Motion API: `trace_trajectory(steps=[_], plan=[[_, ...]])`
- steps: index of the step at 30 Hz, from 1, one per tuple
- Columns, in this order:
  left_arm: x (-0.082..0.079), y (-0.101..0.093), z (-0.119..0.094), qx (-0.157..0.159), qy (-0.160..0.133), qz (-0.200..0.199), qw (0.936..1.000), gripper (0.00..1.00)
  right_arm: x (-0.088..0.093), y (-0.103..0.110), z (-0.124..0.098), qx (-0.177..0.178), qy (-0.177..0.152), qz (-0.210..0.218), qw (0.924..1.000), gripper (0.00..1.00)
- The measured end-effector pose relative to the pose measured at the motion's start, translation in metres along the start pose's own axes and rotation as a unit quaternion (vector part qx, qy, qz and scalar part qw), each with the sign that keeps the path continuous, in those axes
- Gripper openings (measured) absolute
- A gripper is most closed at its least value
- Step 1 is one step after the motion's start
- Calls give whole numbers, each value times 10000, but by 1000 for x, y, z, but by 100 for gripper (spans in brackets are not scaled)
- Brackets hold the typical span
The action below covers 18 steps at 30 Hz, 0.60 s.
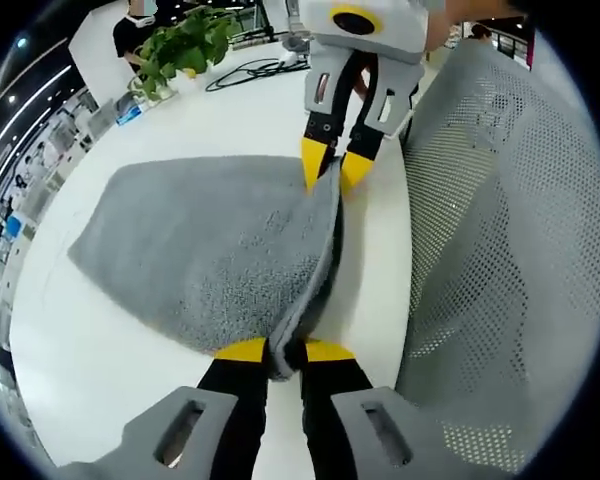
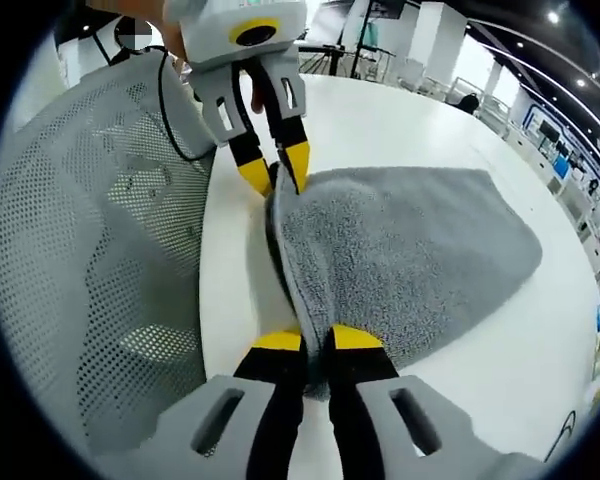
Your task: Fold the towel on the table until its edges align and the towel forms a compact rectangular stack.
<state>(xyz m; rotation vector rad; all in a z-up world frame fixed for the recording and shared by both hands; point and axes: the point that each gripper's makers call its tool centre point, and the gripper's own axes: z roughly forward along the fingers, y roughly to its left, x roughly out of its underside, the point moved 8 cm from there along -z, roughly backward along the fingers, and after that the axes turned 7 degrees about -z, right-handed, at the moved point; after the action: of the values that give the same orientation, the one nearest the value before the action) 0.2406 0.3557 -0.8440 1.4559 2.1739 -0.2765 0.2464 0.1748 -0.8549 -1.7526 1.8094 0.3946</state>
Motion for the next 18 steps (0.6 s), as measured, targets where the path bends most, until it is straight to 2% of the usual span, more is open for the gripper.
trace_trajectory(steps=[5, 18], plan=[[1, -4, 0, 33, 18, 24, 10000, 11, -1, 8, -4, -47, -131, 266, 9995, 5], [3, -15, -5, 370, 173, 59, 9991, 11, 1, 18, -2, -270, -190, 405, 9986, 5]])
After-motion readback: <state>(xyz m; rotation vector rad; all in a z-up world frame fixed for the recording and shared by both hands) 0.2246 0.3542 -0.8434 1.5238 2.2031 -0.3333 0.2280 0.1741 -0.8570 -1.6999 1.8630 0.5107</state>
